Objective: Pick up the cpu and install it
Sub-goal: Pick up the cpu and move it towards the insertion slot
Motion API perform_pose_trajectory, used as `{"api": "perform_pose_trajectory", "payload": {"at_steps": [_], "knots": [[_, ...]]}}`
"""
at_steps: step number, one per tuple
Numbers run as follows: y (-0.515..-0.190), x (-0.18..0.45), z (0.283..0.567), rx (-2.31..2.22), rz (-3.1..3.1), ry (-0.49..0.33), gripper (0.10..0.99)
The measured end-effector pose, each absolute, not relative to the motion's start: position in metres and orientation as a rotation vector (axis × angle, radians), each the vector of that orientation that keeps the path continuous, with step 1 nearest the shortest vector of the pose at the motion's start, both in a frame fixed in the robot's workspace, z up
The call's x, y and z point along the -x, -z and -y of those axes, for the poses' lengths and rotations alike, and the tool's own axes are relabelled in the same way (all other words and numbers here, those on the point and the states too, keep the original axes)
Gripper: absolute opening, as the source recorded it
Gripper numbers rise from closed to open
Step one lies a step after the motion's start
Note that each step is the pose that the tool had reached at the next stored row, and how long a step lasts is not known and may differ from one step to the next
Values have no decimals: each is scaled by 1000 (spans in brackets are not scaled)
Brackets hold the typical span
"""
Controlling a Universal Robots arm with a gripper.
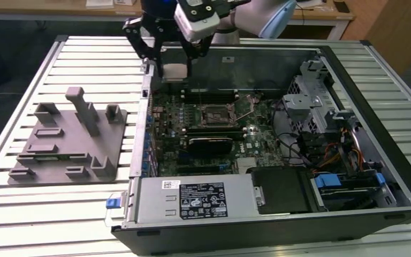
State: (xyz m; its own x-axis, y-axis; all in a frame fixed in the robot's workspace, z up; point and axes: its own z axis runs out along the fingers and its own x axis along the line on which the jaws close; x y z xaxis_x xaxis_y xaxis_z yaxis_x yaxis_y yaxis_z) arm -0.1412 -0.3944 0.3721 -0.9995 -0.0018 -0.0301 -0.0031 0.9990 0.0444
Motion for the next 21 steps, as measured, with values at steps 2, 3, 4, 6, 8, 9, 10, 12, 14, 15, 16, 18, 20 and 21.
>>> {"api": "perform_pose_trajectory", "payload": {"at_steps": [2,3,4,6,8,9,10,12,14,15,16,18,20,21], "knots": [[-372,132,394,4,-3111,-69,545],[-372,128,394,4,-3111,-69,545],[-372,123,394,4,-3111,-69,545],[-372,114,394,4,-3111,-69,545],[-372,105,394,4,-3111,-69,545],[-372,100,394,4,-3111,-69,545],[-372,96,394,4,-3111,-69,545],[-372,89,394,4,-3112,-69,545],[-370,85,394,4,-3112,-69,545],[-369,84,394,4,-3112,-69,545],[-367,82,394,4,-3112,-69,545],[-364,79,394,4,-3113,-69,545],[-360,76,394,4,-3113,-69,545],[-358,75,394,4,-3113,-69,545]]}}
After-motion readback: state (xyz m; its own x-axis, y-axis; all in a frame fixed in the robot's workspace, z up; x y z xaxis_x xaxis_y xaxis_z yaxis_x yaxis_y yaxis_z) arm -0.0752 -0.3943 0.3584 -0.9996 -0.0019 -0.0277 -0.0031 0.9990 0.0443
